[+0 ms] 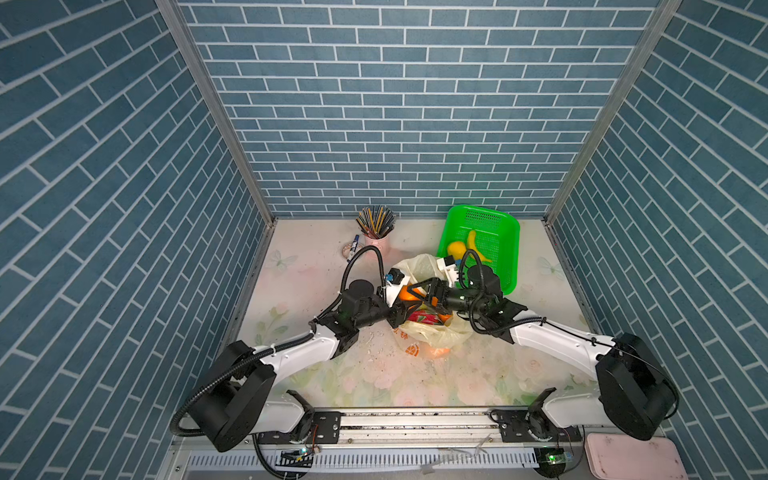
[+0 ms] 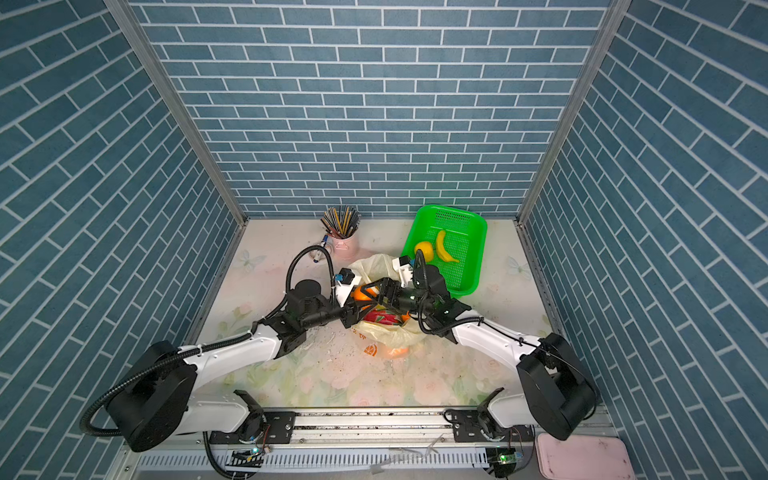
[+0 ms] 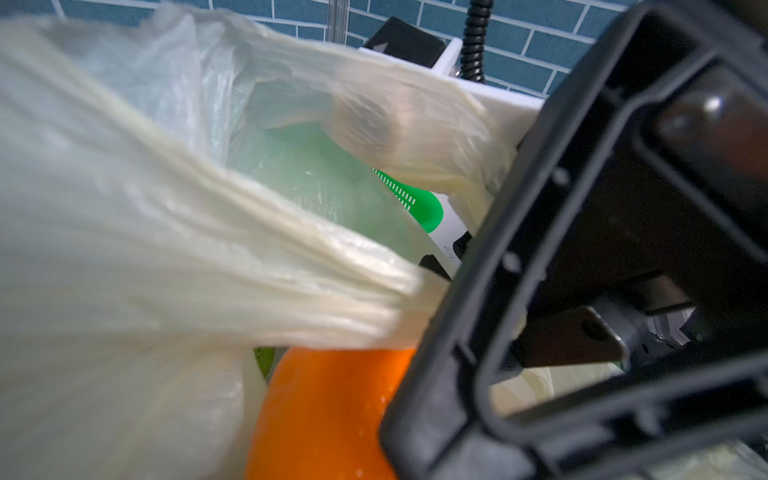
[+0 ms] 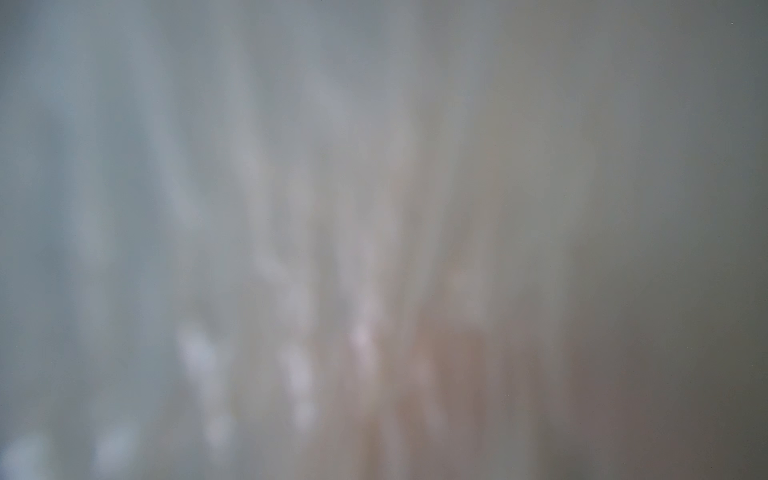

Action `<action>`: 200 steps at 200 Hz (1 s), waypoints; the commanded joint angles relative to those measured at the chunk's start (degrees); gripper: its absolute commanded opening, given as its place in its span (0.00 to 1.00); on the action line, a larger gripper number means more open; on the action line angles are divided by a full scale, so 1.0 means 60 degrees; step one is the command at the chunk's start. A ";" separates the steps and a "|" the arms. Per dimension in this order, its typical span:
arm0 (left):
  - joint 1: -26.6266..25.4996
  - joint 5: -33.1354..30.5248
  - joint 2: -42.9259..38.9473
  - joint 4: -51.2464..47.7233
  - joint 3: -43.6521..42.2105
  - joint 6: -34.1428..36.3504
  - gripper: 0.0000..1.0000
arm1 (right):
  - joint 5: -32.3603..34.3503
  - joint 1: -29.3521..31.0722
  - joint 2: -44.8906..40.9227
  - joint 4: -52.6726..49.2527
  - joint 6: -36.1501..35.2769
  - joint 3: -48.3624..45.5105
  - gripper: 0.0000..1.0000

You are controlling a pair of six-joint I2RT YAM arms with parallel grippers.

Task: Untie the knot of the plastic bag and take out the fruit
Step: 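Grasp the tangerine with the right gripper while the left holds the bag rim, then carry the tangerine with the right gripper into the green basket and release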

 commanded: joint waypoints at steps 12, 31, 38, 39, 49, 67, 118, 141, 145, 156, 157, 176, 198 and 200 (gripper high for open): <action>-0.0144 0.0364 -0.0289 0.0789 -0.0156 0.0191 0.40 | -0.0415 0.0144 0.0231 0.0364 0.0059 0.0241 0.64; -0.0150 0.0245 -0.0395 0.0691 -0.0214 0.0220 0.64 | -0.0280 0.0137 0.0110 0.0346 0.0008 0.0235 0.49; -0.0145 0.0170 -0.0487 0.0591 -0.0258 0.0217 0.76 | -0.0157 0.0151 0.0017 0.0286 -0.0039 0.0201 0.48; -0.0145 0.0156 -0.0513 0.0569 -0.0260 0.0213 0.78 | -0.0149 0.0155 -0.0002 0.0273 -0.0049 0.0199 0.48; -0.0146 -0.0089 -0.0773 0.0430 -0.0378 0.0132 0.88 | 0.0036 0.0131 -0.0154 0.0181 -0.0102 0.0128 0.48; -0.0118 -0.0578 -0.1423 0.0089 -0.0605 -0.0180 0.88 | 0.0215 0.0058 -0.0332 0.0100 -0.0103 -0.0027 0.48; 0.0305 -0.2399 -0.2750 -0.2362 0.0204 -0.1218 0.89 | 0.0488 0.0047 -0.0865 -0.0805 -0.0762 -0.0057 0.48; 0.0818 -0.2958 -0.2393 -0.3475 0.1048 -0.2019 0.88 | 0.0555 0.0055 -0.1456 -0.1189 -0.1099 -0.0344 0.49; 0.0918 -0.2847 -0.2282 -0.3559 0.1153 -0.2095 0.89 | 0.0562 0.0053 -0.1560 -0.1248 -0.1145 -0.0399 0.49; 0.1139 -0.2582 -0.1870 -0.3830 0.1492 -0.2340 0.89 | 0.0604 0.0053 -0.1860 -0.1416 -0.1250 -0.0549 0.50; 0.1156 -0.2567 -0.1827 -0.3861 0.1530 -0.2362 0.89 | 0.0613 0.0055 -0.1885 -0.1435 -0.1262 -0.0557 0.50; 0.1342 -0.2277 -0.1138 -0.4089 0.1937 -0.2648 0.89 | 0.0782 0.0063 -0.2436 -0.1882 -0.1397 -0.0736 0.50; 0.1363 -0.2415 -0.0972 -0.3740 0.1800 -0.2990 0.88 | 0.1306 0.0066 -0.3200 -0.2579 -0.1584 -0.0806 0.51; 0.1364 -0.2467 -0.0977 -0.3732 0.1784 -0.3029 0.88 | 0.1367 0.0037 -0.3254 -0.2639 -0.1601 -0.0797 0.51</action>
